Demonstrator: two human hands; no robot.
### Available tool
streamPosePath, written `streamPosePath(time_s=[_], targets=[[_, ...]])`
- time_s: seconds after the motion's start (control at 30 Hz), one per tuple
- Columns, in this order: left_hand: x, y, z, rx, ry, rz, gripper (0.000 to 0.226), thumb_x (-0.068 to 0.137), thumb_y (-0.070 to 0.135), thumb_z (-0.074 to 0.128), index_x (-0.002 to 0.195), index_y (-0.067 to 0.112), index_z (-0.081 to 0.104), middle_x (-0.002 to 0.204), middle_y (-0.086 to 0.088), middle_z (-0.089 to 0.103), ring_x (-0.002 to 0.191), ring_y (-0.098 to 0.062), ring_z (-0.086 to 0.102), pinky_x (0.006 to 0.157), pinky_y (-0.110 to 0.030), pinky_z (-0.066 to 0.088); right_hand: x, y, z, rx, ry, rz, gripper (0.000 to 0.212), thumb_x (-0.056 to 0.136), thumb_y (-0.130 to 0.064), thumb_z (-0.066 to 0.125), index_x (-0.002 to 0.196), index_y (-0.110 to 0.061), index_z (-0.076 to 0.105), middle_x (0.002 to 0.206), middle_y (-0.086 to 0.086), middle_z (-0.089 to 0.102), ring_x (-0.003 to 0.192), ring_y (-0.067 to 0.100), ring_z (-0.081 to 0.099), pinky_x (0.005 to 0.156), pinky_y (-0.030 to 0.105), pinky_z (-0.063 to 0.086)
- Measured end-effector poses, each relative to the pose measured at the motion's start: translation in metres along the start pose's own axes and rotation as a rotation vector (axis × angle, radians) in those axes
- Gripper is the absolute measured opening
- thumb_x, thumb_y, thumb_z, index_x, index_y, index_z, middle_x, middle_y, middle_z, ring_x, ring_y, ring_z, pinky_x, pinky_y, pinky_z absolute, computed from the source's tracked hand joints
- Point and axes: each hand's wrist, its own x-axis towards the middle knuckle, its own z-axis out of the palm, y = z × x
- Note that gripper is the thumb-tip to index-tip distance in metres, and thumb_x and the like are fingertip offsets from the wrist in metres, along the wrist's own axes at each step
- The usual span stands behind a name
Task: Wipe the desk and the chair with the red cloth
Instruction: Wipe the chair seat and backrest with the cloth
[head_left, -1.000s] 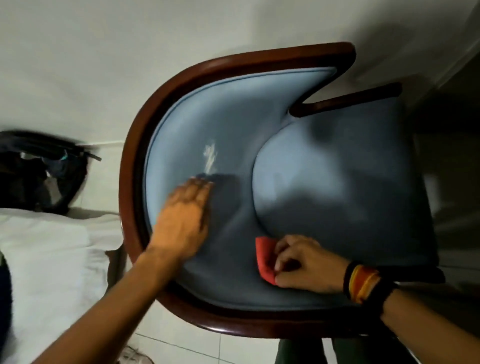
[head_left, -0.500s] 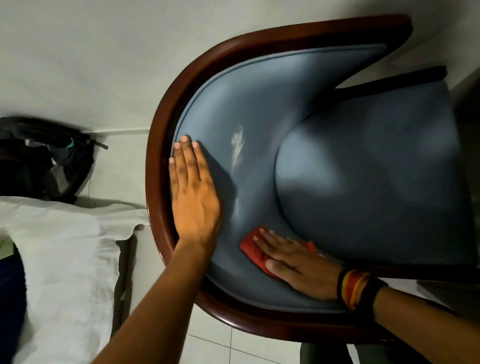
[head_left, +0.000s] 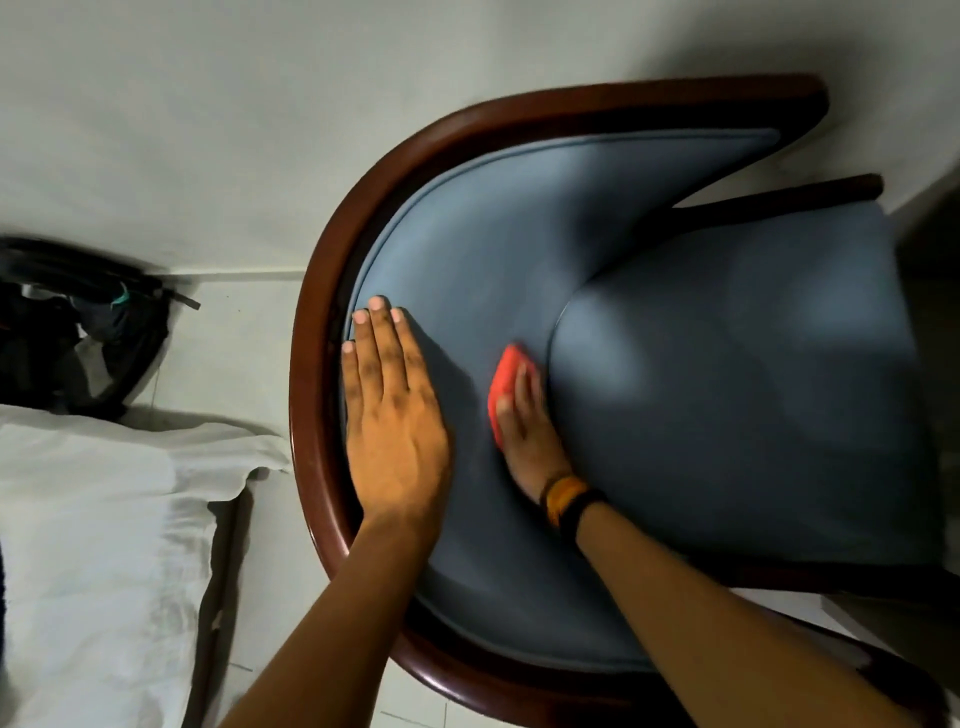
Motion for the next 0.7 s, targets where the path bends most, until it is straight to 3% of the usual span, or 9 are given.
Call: streamPosePath(time_s=[0.1, 0.17, 0.27, 0.33, 0.4, 0.43, 0.5, 0.6, 0.7], targets=[[0.000, 0.001, -0.002, 0.017, -0.011, 0.001, 0.076, 0.102, 0.008, 0.038, 0.163, -0.003, -0.007, 0.174, -0.023, -0.007, 0.163, -0.035, -0.008, 0.134, -0.049, 0.007, -0.072, -0.007, -0.003, -0.060, -0.203, 0.045, 0.064, 0.105, -0.056, 0.018, 0.159, -0.038, -0.011, 0.167, -0.013, -0.020, 0.154, 0.005, -0.007, 0.127, 0.042, -0.006], [-0.001, 0.003, 0.000, 0.037, -0.024, 0.002, 0.083, 0.103, 0.015, 0.046, 0.163, -0.003, -0.009, 0.174, -0.024, -0.009, 0.163, -0.035, -0.009, 0.134, -0.049, 0.006, -0.086, -0.039, -0.005, -0.004, -0.221, 0.002, 0.059, 0.110, -0.044, 0.024, 0.159, -0.040, -0.009, 0.159, -0.020, -0.025, 0.148, -0.001, -0.014, 0.120, 0.034, -0.010], [-0.001, 0.003, 0.005, 0.082, -0.035, 0.004, 0.079, 0.106, 0.020, 0.039, 0.163, -0.002, -0.011, 0.174, -0.023, -0.011, 0.163, -0.034, -0.010, 0.134, -0.048, 0.007, -0.026, -0.071, 0.006, 0.059, 0.085, -0.230, 0.058, 0.110, -0.035, 0.027, 0.160, -0.031, -0.003, 0.169, -0.008, -0.017, 0.156, 0.010, -0.013, 0.129, 0.039, -0.006], [-0.002, 0.001, 0.007, 0.083, -0.036, 0.005, 0.066, 0.105, 0.013, 0.017, 0.162, -0.002, -0.013, 0.174, -0.022, -0.012, 0.163, -0.034, -0.011, 0.134, -0.048, 0.008, 0.046, -0.085, 0.000, 0.061, 0.325, -0.207, 0.060, 0.108, -0.033, 0.030, 0.162, -0.016, 0.010, 0.173, 0.010, -0.003, 0.159, 0.022, -0.008, 0.129, 0.040, -0.003], [-0.004, 0.000, 0.008, 0.088, -0.032, 0.011, 0.067, 0.098, 0.009, 0.001, 0.162, -0.001, -0.015, 0.174, -0.022, -0.013, 0.163, -0.033, -0.012, 0.134, -0.048, 0.007, 0.107, -0.091, -0.020, 0.167, 0.656, -0.149, 0.061, 0.107, -0.028, 0.035, 0.160, -0.003, 0.017, 0.170, 0.024, 0.008, 0.159, 0.034, 0.005, 0.129, 0.047, 0.008], [-0.004, -0.001, 0.008, 0.089, -0.024, 0.012, 0.068, 0.096, 0.008, 0.001, 0.162, -0.001, -0.014, 0.174, -0.021, -0.013, 0.163, -0.033, -0.012, 0.134, -0.048, 0.007, 0.127, -0.093, -0.029, 0.221, 0.786, -0.139, 0.062, 0.107, -0.025, 0.039, 0.159, 0.001, 0.018, 0.168, 0.028, 0.009, 0.158, 0.038, 0.009, 0.129, 0.047, 0.011], [-0.005, -0.001, 0.009, 0.068, -0.005, 0.013, 0.070, 0.098, 0.003, 0.013, 0.163, -0.001, -0.011, 0.174, -0.021, -0.011, 0.163, -0.033, -0.010, 0.134, -0.048, 0.005, 0.144, -0.092, -0.036, 0.285, 0.884, -0.121, 0.062, 0.106, -0.021, 0.041, 0.158, 0.005, 0.018, 0.167, 0.031, 0.007, 0.157, 0.040, 0.010, 0.128, 0.044, 0.010], [-0.003, 0.000, 0.008, 0.001, 0.019, -0.008, 0.077, 0.096, 0.002, 0.031, 0.165, 0.000, -0.004, 0.175, -0.020, -0.004, 0.164, -0.032, -0.006, 0.134, -0.047, 0.006, 0.131, -0.095, -0.034, 0.304, 0.828, -0.159, 0.062, 0.107, -0.024, 0.037, 0.160, 0.001, 0.015, 0.169, 0.026, 0.003, 0.159, 0.035, 0.005, 0.128, 0.037, 0.006], [-0.001, 0.002, 0.006, -0.062, 0.022, -0.039, 0.081, 0.094, 0.004, 0.045, 0.165, 0.001, 0.006, 0.176, -0.018, 0.004, 0.164, -0.030, 0.000, 0.134, -0.044, 0.006, 0.075, -0.086, -0.011, 0.016, 0.489, -0.383, 0.059, 0.110, -0.026, 0.036, 0.163, -0.014, 0.012, 0.172, 0.008, -0.004, 0.160, 0.026, -0.003, 0.130, 0.044, 0.002]])
